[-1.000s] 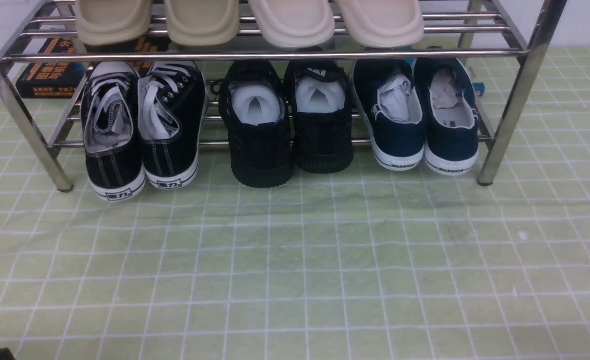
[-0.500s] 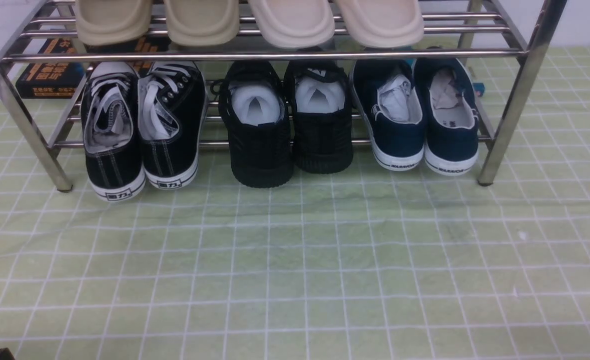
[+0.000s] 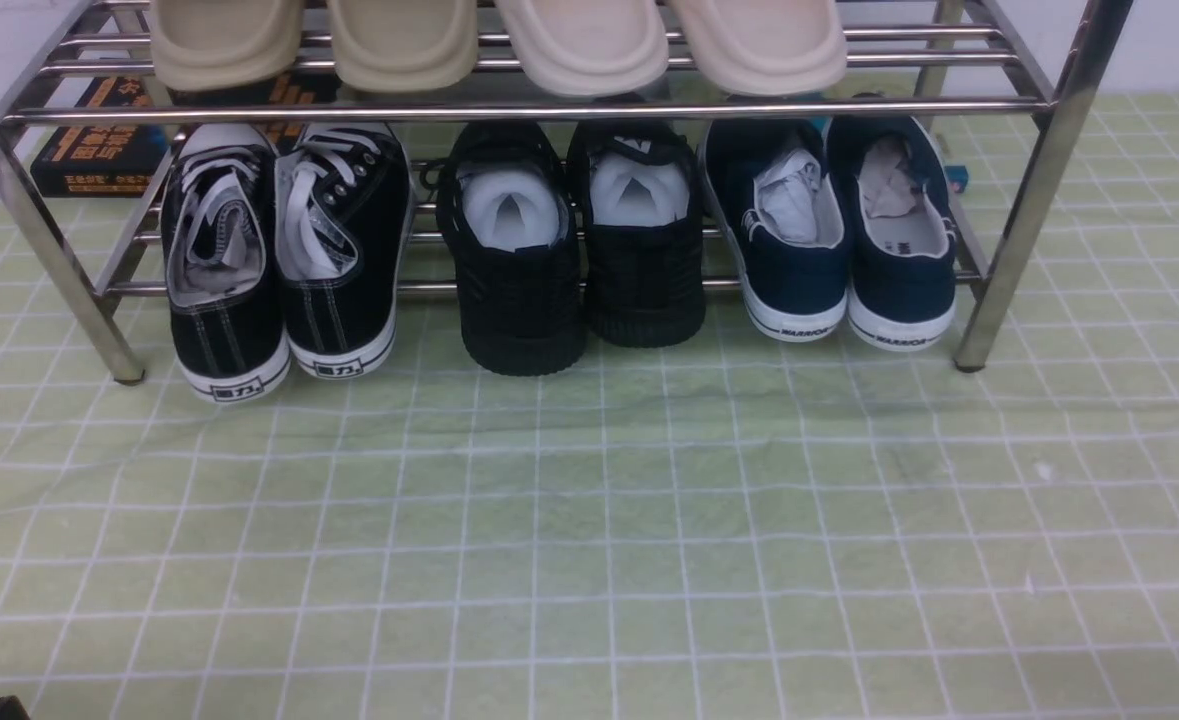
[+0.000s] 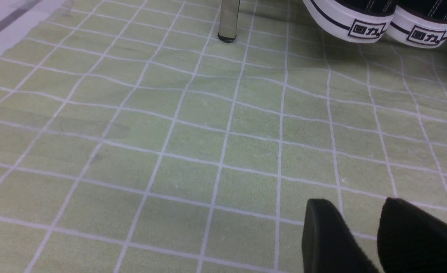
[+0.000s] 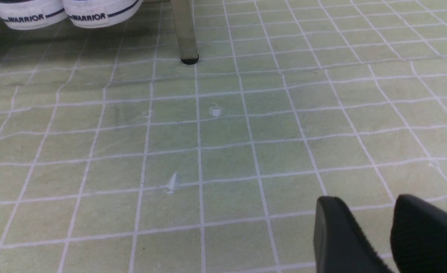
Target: Take the shoes off the shelf with your hand from the green coffee tablecloth.
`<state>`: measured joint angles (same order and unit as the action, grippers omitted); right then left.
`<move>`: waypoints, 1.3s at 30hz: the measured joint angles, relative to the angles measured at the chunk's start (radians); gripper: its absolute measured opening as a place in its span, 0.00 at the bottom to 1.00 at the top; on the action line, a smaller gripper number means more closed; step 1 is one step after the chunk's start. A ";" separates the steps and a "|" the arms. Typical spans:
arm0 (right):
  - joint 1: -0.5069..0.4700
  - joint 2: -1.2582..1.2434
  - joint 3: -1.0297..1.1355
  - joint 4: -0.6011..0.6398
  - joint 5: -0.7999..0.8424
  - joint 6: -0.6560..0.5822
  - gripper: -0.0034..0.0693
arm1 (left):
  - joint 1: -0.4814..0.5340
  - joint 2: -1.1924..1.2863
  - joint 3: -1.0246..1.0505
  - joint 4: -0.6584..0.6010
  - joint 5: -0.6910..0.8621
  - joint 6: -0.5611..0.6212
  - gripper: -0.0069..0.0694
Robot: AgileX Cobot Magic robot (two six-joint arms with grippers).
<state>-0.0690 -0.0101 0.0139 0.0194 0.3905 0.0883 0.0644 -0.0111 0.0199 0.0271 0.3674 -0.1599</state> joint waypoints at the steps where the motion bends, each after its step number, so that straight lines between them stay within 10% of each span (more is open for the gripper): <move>1: 0.000 0.000 0.000 0.002 0.000 0.000 0.37 | 0.000 0.000 0.000 0.000 0.000 0.000 0.40; 7: 0.000 0.000 0.000 0.197 -0.004 0.071 0.37 | 0.000 0.000 0.000 0.000 0.000 0.000 0.40; 16: 0.000 0.000 0.010 0.826 0.014 0.267 0.37 | 0.000 0.000 0.000 0.000 0.000 0.000 0.40; 23: 0.000 0.000 0.009 0.874 0.023 0.195 0.37 | 0.000 0.000 0.000 0.000 0.000 0.000 0.40; 32: 0.000 0.087 -0.274 0.906 0.077 -0.279 0.05 | 0.000 0.000 0.000 0.000 0.000 0.000 0.40; 39: 0.000 0.463 -0.526 0.781 0.285 -0.426 0.04 | 0.000 0.000 0.000 0.000 0.000 0.000 0.40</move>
<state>-0.0690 0.4527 -0.5124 0.8009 0.6752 -0.3379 0.0644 -0.0111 0.0199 0.0271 0.3674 -0.1599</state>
